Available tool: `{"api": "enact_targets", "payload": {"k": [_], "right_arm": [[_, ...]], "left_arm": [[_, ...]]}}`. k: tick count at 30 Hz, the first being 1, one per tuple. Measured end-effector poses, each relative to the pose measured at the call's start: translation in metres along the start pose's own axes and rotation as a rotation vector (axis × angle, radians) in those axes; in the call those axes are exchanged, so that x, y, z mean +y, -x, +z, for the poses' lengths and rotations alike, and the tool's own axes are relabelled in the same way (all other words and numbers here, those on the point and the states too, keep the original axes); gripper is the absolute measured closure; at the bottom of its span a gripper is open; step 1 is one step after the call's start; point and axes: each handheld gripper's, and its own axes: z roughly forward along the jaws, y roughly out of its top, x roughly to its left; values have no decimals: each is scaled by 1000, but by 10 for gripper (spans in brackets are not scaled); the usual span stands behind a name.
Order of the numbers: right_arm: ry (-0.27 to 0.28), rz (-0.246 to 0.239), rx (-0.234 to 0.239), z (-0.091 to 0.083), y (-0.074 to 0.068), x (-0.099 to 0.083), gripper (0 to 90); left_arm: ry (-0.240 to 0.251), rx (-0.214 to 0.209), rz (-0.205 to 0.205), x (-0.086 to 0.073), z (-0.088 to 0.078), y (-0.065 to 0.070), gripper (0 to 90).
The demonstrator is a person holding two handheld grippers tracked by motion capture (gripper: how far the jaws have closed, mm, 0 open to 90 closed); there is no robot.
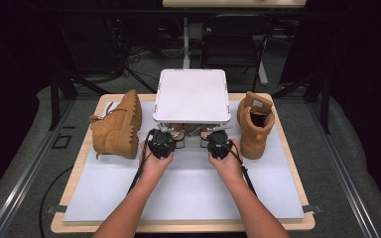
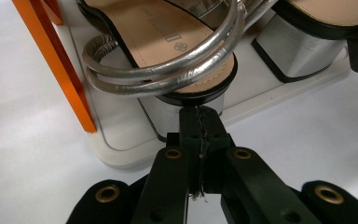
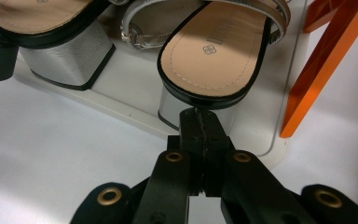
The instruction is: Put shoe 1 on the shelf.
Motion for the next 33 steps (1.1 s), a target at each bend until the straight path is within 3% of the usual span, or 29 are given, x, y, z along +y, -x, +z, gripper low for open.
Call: {"api": "enact_targets", "payload": {"k": [12, 28, 33], "right_arm": [[-5, 0, -5, 4, 0, 1, 900], [6, -19, 25, -9, -9, -5, 897], [-5, -47, 38, -15, -14, -11, 881]], "left_arm": [[15, 8, 3, -1, 2, 0, 900], [36, 9, -3, -2, 5, 0, 899], [34, -15, -46, -2, 8, -4, 899]]}}
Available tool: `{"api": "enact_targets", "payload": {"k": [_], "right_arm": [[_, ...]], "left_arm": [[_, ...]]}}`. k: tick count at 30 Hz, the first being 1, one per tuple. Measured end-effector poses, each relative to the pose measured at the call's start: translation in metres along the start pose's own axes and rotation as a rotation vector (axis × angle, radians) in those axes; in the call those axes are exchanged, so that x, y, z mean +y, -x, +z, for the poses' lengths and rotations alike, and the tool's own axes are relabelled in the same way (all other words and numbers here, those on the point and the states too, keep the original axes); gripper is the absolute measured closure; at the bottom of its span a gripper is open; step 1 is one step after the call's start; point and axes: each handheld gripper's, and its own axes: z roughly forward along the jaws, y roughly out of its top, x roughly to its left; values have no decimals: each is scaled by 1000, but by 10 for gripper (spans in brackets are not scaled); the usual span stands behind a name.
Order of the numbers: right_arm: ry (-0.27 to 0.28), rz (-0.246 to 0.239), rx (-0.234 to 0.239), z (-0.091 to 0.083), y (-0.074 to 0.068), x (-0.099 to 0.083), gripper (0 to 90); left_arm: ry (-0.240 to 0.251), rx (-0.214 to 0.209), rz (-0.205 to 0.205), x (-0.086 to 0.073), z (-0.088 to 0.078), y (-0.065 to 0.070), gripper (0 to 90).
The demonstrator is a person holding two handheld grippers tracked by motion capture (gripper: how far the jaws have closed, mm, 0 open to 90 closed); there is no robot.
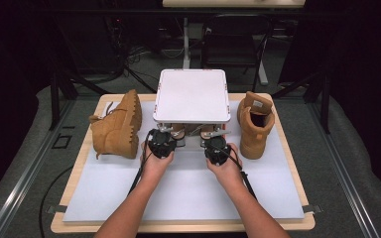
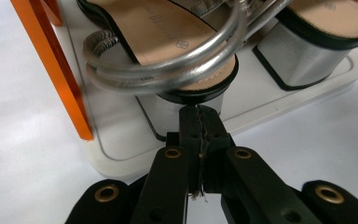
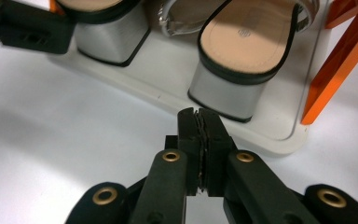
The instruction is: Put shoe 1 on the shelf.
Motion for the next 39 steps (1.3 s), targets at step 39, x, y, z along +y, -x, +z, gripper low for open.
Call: {"api": "enact_targets", "payload": {"k": [39], "right_arm": [[-52, 14, 43, -51, 41, -49, 629]], "left_arm": [[-121, -9, 93, -44, -59, -31, 640]]}}
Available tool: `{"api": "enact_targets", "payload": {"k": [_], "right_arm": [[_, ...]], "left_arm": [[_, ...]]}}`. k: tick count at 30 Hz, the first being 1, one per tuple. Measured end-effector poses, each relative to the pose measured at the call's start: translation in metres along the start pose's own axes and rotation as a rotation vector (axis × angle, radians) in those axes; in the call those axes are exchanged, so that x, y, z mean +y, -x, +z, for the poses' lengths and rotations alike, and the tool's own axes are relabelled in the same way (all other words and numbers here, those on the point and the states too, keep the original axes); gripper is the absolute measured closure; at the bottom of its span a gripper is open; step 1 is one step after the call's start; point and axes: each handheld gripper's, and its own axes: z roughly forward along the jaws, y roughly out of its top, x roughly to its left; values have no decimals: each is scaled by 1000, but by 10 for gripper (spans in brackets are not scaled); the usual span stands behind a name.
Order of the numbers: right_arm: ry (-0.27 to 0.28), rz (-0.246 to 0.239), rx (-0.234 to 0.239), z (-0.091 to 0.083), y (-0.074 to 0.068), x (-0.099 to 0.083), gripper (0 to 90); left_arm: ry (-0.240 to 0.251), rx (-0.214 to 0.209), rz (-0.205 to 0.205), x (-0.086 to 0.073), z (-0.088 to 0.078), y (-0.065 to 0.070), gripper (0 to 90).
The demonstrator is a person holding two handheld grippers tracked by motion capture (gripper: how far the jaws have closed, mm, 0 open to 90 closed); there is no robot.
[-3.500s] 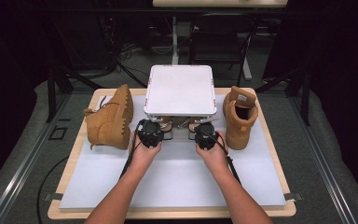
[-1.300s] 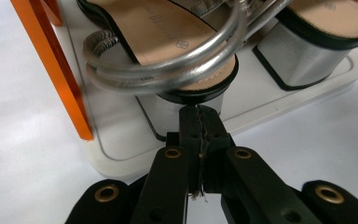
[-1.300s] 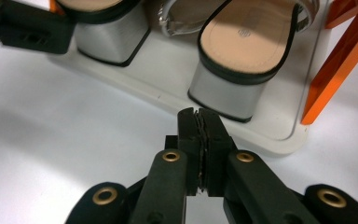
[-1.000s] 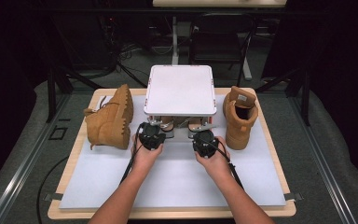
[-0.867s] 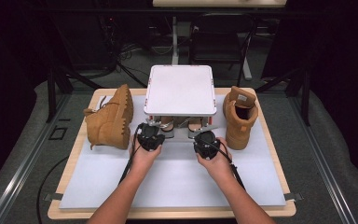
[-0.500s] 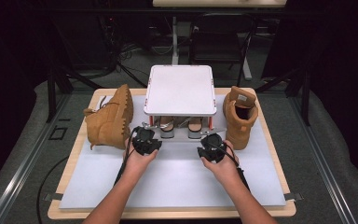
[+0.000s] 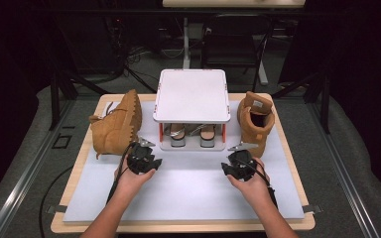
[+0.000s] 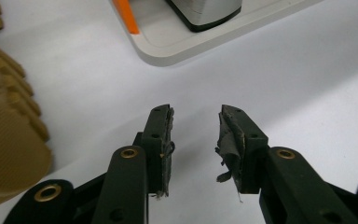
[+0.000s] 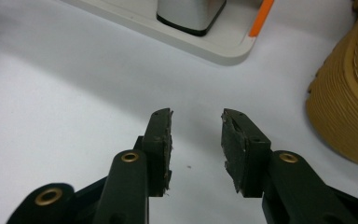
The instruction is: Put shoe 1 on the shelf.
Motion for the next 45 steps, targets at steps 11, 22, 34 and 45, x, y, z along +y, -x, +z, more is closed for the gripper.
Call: {"api": "enact_targets", "payload": {"k": [11, 22, 34, 45], "right_arm": [[33, -15, -28, -8, 14, -20, 539], [49, -8, -36, -11, 25, -33, 606], [85, 50, -3, -14, 37, -40, 555], [78, 45, -18, -13, 38, -42, 501]], "left_arm": [[1, -17, -50, -19, -18, -19, 557], [6, -8, -94, -33, -37, -45, 526], [54, 8, -162, -34, -66, -66, 531], [70, 52, -238, -38, -81, -94, 492]]}}
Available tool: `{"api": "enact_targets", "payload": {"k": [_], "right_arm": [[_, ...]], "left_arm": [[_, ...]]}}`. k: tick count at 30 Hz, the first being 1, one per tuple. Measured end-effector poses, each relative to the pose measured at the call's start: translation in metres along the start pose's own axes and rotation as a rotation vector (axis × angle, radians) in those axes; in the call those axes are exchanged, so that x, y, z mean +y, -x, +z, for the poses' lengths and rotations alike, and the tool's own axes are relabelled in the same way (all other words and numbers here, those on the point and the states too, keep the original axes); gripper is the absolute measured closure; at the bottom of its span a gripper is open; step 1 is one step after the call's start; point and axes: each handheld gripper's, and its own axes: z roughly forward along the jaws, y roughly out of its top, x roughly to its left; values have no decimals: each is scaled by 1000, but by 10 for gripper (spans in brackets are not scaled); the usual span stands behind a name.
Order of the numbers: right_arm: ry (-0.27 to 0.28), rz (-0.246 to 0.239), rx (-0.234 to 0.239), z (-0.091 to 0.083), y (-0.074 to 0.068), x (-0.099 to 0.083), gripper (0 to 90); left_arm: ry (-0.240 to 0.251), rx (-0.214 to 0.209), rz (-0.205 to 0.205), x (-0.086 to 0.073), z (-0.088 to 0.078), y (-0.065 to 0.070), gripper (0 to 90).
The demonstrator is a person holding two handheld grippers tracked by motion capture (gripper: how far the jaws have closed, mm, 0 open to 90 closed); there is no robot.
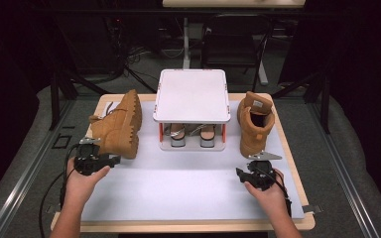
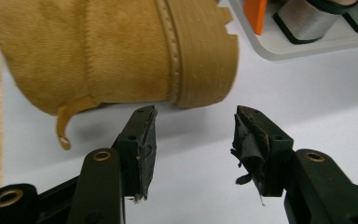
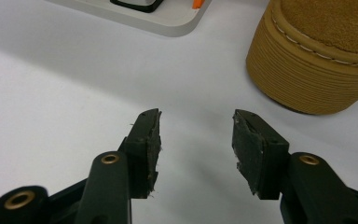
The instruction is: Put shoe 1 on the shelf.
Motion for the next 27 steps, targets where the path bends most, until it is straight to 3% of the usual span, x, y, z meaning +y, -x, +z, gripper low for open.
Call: {"api": "enact_targets", "payload": {"k": [7, 13, 16, 20, 23, 27], "right_arm": [[-13, -11, -7, 3, -1, -1, 448], [-32, -20, -13, 5, -2, -2, 395], [-38, -25, -21, 6, -4, -2, 392], [-44, -27, -13, 7, -5, -2, 389], [-43, -28, -16, 7, -5, -2, 389], [-39, -23, -19, 7, -4, -2, 387]], "left_arm": [[-45, 13, -21, 2, 2, -13, 483], [-33, 32, -58, 8, -1, -19, 425], [-21, 49, -60, 17, -6, -25, 399], [-16, 69, -103, 38, -10, -42, 376], [-28, 63, -132, 45, -7, -51, 365], [-71, 86, -146, 55, 4, -62, 357]]}}
